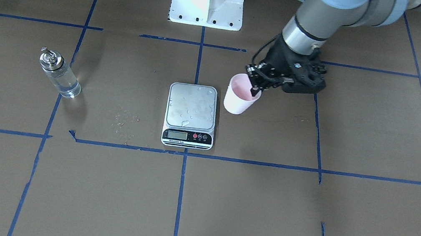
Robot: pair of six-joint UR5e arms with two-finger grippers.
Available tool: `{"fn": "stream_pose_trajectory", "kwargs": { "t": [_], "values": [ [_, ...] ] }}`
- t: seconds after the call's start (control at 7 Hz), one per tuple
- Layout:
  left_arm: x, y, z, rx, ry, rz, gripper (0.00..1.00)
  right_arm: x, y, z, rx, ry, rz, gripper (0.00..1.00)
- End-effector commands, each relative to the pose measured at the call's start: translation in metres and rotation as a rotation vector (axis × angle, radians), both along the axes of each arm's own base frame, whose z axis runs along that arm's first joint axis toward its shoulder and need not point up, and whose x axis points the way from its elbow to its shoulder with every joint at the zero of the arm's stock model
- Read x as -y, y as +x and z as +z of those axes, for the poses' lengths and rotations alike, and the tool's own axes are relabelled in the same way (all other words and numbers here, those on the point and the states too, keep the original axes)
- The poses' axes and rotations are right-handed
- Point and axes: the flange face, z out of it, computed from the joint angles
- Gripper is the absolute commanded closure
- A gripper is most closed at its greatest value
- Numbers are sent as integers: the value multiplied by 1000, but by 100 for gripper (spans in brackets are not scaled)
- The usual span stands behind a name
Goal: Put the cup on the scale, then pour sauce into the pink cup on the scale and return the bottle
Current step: 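Lift the pink cup with the left gripper and carry it onto the scale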
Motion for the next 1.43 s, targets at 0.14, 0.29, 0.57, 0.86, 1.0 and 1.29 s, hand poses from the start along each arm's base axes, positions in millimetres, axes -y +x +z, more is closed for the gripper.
{"fn": "stream_pose_trajectory", "kwargs": {
  "t": [0.14,0.29,0.57,0.86,1.0,1.29],
  "values": [
    [-29,109,-14,71,-57,-29,100,-1,-1,0,18,-4,-3,0],
    [-29,112,-8,81,-59,-27,100,-1,-1,-1,23,-2,-3,0],
    [-29,119,-5,87,-61,-18,100,0,-1,-2,23,-1,-3,0],
    [-29,124,-1,80,-51,-10,100,0,-2,-2,24,-1,-5,0],
    [-28,125,2,69,-44,-10,100,0,-2,-1,27,-2,-5,0],
    [-25,130,7,44,-29,-10,51,1,-2,-2,26,-1,-5,0]
  ]
}}
